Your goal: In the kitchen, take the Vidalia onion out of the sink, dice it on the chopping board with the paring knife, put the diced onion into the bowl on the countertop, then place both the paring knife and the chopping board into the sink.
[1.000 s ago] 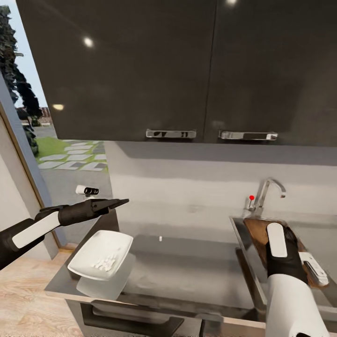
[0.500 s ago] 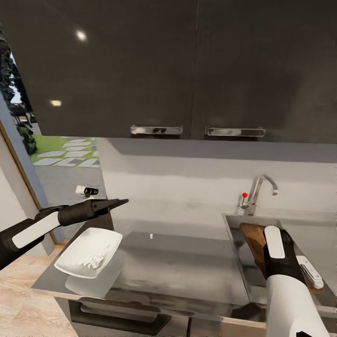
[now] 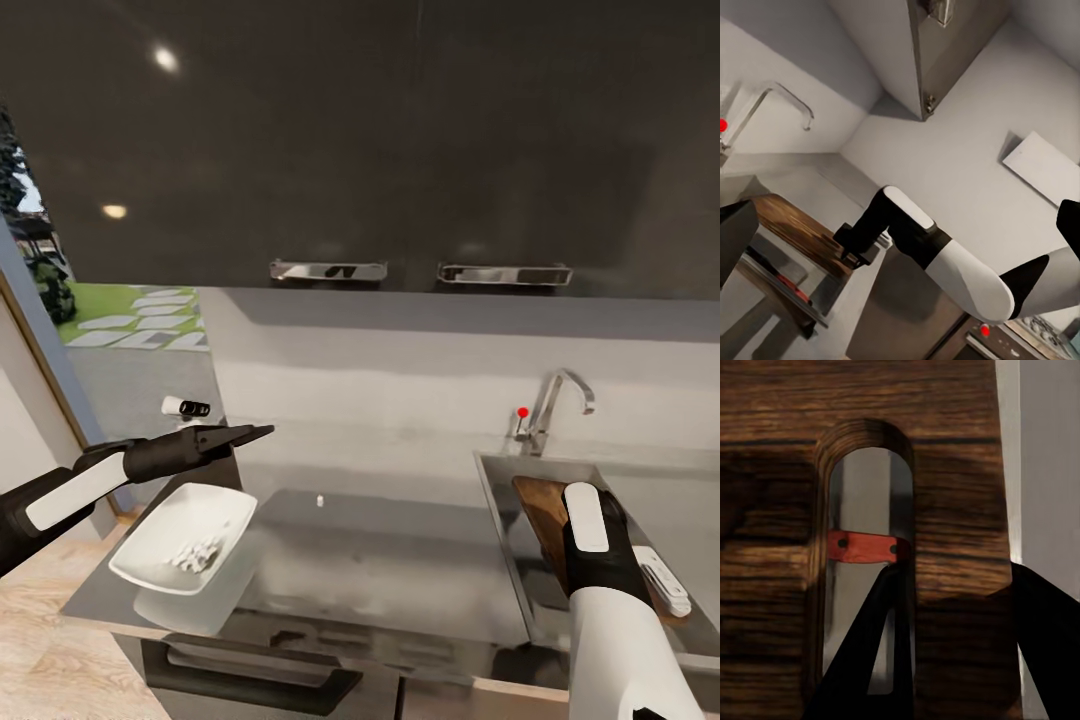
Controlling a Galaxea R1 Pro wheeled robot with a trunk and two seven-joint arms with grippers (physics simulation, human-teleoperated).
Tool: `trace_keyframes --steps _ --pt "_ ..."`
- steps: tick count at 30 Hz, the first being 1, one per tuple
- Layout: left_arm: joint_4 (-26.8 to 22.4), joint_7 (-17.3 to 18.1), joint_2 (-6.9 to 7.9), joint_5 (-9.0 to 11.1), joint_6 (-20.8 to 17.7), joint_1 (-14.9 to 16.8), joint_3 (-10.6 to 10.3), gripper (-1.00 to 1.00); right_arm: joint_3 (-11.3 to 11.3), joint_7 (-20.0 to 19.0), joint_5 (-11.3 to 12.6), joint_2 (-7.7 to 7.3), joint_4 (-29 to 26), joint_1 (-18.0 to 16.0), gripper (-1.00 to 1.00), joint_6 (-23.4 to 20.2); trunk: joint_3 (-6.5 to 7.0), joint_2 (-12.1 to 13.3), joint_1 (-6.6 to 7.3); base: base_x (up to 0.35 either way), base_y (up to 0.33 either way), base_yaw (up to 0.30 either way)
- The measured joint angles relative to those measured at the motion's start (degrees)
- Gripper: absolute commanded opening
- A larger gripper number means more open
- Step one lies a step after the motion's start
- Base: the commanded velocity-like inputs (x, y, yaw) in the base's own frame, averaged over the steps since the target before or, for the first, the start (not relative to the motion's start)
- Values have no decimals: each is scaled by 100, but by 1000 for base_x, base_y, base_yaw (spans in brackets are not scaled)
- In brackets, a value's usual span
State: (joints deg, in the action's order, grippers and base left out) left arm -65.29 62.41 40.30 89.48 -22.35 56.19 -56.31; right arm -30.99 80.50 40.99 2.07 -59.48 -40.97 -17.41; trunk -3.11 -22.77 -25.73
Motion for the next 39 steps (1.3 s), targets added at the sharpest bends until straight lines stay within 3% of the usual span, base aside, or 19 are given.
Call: trace_keyframes --steps 37,39 --pt "-8 -1 -5 -49 -35 0 -8 100 0 -5 -9 0 7 0 -100 0 -342 0 -1 32 -17 0" --pt "-8 0 -2 -50 -22 0 -9 100 3 -161 -7 1 12 -2 -100 1 -360 0 -2 0 -8 0"
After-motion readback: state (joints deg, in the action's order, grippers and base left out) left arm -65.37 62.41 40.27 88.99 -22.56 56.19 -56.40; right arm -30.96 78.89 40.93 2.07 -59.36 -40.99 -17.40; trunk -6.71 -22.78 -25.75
